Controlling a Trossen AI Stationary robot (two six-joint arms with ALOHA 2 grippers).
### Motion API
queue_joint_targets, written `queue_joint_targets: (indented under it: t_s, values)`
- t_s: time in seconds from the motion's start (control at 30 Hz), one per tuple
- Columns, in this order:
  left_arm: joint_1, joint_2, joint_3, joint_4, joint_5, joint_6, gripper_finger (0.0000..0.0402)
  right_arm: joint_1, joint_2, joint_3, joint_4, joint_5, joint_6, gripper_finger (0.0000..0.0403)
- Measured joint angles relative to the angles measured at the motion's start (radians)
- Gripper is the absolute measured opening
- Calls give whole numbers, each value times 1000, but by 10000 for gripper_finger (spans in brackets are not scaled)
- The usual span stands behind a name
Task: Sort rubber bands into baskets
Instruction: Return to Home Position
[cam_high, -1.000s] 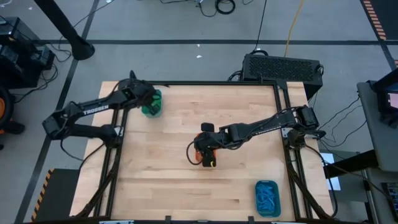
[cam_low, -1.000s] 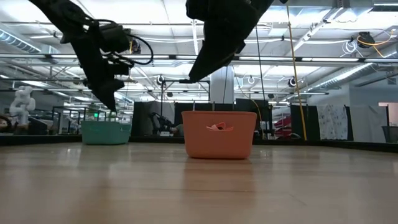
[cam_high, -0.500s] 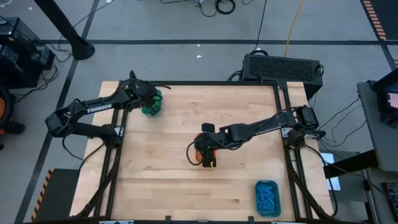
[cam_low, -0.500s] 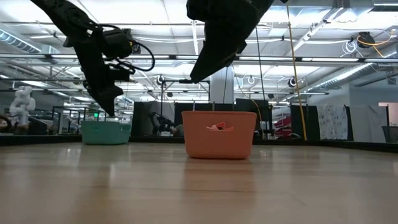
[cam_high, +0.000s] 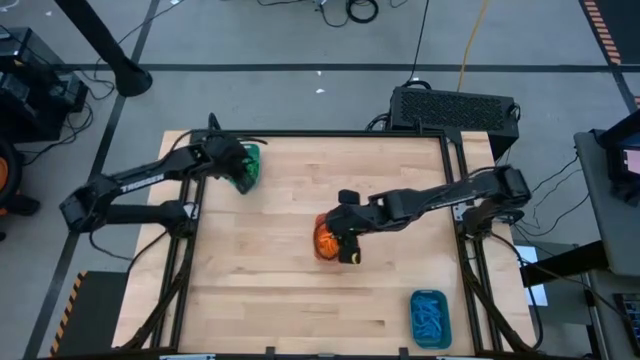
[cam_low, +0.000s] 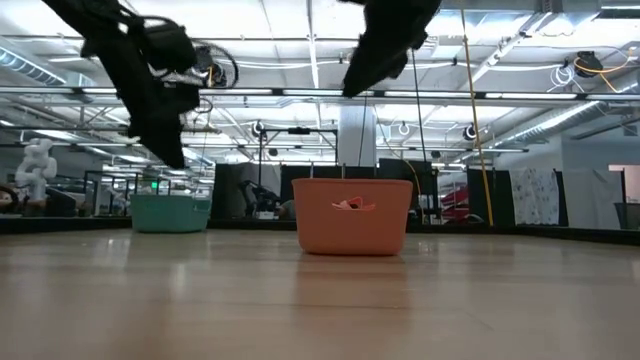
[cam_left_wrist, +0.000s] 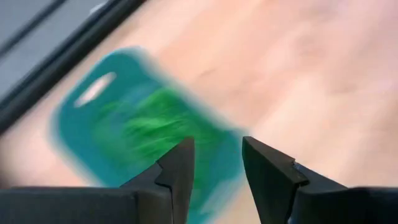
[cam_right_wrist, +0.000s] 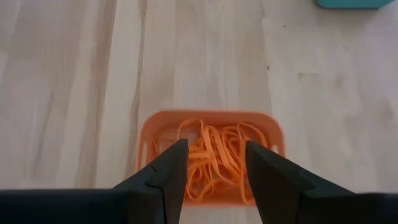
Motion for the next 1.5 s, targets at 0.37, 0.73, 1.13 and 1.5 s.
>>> queue_joint_targets:
  t_s: [0.37, 0.73, 1.13, 1.5]
  values:
    - [-283, -312, -90, 235, 215, -103, 143, 73, -202, -115, 38, 171, 9, 153]
    - [-522, -410, -376, 772, 161, -59, 143, 48, -505, -733, 678, 171, 94, 153]
    - [-525, -409, -585, 1109, 98, 28, 143, -139, -743, -1190, 1195, 124, 127, 153]
    - [-425, -469, -611, 1091, 143, -55, 143, -295, -874, -1308, 1161, 35, 101, 153]
